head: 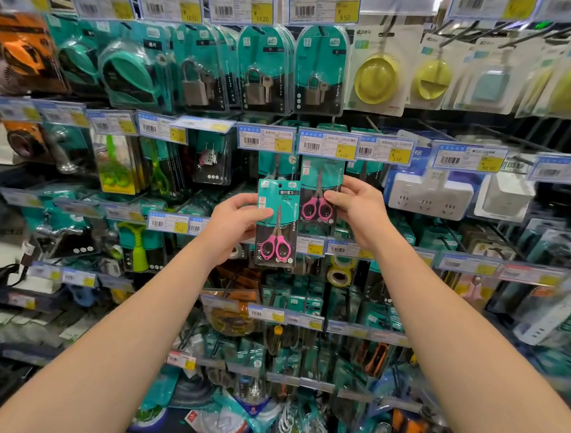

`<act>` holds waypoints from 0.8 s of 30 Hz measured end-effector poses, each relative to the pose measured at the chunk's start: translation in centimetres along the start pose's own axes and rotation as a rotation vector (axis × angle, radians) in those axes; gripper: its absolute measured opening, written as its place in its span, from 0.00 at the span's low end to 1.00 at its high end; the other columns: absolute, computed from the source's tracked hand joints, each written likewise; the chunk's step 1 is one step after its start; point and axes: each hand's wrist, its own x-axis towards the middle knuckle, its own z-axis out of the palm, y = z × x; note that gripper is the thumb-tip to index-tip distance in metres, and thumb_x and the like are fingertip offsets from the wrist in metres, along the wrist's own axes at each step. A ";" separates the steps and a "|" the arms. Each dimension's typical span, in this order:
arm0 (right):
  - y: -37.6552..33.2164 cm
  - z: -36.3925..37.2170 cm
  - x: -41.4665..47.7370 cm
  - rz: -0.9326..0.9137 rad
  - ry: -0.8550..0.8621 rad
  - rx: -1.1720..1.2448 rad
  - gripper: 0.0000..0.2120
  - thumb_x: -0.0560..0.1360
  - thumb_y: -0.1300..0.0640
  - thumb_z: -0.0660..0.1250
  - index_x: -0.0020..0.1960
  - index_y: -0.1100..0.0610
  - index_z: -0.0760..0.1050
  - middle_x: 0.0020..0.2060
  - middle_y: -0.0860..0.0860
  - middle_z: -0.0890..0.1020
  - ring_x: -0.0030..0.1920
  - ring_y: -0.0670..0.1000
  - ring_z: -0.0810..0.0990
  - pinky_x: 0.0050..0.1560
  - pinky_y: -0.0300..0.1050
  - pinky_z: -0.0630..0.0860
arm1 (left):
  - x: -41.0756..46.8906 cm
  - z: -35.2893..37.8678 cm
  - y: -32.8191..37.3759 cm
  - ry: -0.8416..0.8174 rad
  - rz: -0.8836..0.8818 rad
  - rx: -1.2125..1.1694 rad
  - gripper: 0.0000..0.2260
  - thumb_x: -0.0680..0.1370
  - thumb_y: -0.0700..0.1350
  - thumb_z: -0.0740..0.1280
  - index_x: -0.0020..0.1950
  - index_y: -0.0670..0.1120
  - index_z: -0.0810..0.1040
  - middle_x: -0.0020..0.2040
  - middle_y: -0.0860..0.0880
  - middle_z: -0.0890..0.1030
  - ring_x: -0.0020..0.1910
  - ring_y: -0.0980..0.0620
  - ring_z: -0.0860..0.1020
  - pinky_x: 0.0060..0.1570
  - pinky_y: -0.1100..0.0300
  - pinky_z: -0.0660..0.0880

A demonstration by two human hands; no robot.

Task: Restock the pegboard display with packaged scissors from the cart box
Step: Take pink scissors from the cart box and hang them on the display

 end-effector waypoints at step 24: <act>0.0 0.4 0.5 0.030 0.059 0.000 0.29 0.76 0.63 0.74 0.75 0.60 0.70 0.65 0.59 0.81 0.55 0.54 0.87 0.53 0.50 0.85 | -0.2 0.0 0.0 -0.022 0.014 -0.029 0.13 0.80 0.38 0.71 0.64 0.45 0.79 0.55 0.46 0.88 0.54 0.45 0.86 0.57 0.49 0.80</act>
